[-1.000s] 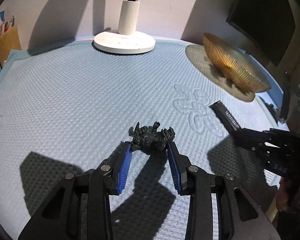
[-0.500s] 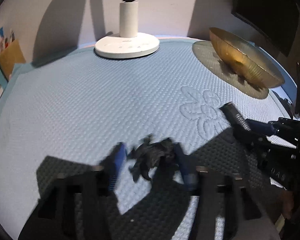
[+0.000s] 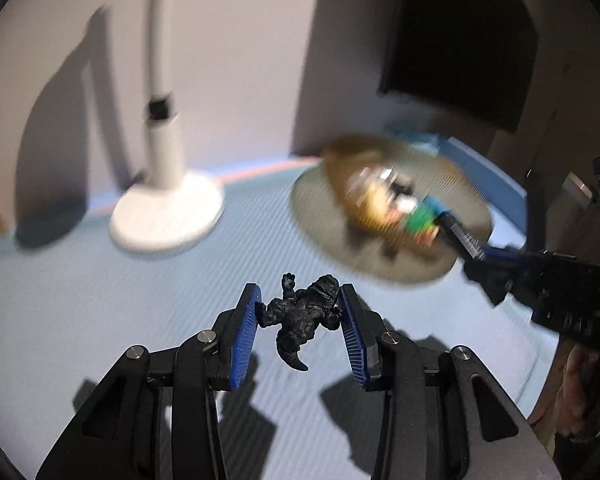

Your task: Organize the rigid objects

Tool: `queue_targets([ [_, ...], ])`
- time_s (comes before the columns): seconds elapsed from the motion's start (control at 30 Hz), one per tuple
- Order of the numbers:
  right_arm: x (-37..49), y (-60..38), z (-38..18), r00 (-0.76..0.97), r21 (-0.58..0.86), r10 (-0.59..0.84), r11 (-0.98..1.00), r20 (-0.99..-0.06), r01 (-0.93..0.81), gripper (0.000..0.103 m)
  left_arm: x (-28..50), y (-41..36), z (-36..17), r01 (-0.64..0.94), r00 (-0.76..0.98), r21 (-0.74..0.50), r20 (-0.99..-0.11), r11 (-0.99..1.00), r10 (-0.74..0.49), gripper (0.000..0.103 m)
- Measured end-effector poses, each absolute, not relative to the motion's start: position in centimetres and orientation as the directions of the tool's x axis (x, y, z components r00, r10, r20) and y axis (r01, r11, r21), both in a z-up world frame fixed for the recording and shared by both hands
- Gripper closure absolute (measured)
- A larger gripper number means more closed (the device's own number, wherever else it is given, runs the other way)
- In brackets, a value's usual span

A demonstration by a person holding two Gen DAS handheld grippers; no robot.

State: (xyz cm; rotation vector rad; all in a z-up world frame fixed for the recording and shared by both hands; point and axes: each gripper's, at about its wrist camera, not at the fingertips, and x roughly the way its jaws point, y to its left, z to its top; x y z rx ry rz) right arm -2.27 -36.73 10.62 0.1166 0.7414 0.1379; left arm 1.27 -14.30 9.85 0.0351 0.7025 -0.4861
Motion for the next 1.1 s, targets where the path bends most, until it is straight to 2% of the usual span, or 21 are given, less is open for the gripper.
queue_targets([
  [0.13,-0.7,-42.5,13.2,0.769,0.116,-0.037,0.983,-0.639,0.143,0.079,4.3,-18.6,12.4,0.489,0.664,-0.12,-0.591,0.864,-0.458,0.066],
  [0.3,1.9,-47.2,12.9,0.739,0.177,-0.071,0.952,-0.67,0.251,0.079,8.3,-24.0,12.3,0.539,0.593,-0.191,-0.606,0.82,-0.531,0.066],
  [0.53,5.9,-47.2,11.0,0.693,0.185,-0.045,0.949,-0.719,0.254,0.079,10.3,-29.2,9.9,0.566,0.534,-0.201,-0.65,0.799,-0.541,0.066],
  [0.57,5.7,-47.9,10.6,0.695,0.195,-0.036,0.948,-0.718,0.251,0.079,10.4,-29.5,9.8,0.566,0.534,-0.2,-0.651,0.8,-0.54,0.062],
  [0.6,5.9,-48.0,10.5,0.699,0.209,-0.023,0.947,-0.715,0.245,0.077,10.6,-29.7,9.9,0.565,0.537,-0.199,-0.649,0.801,-0.54,0.051],
  [0.63,6.2,-48.2,10.4,0.702,0.225,-0.007,0.945,-0.712,0.239,0.071,10.6,-29.7,10.0,0.56,0.544,-0.196,-0.645,0.805,-0.536,0.047],
  [0.67,6.4,-48.4,10.3,0.703,0.238,0.002,0.941,-0.711,0.239,0.067,10.5,-29.4,10.3,0.553,0.554,-0.193,-0.641,0.811,-0.531,0.035],
  [0.7,6.2,-48.5,10.4,0.706,0.247,-0.001,0.937,-0.708,0.248,0.061,10.3,-28.9,10.5,0.55,0.566,-0.191,-0.631,0.813,-0.53,0.031],
  [0.93,3.8,-47.9,11.2,0.721,0.282,0.028,0.93,-0.692,0.234,0.059,8.3,-22.0,12.2,0.459,0.636,-0.2,-0.607,0.866,-0.477,0.031],
  [1.1,1.9,-43.2,12.1,0.726,0.296,0.108,0.945,-0.679,0.137,0.057,5.1,-14.4,12.0,0.337,0.696,-0.206,-0.603,0.919,-0.39,0.031],
])
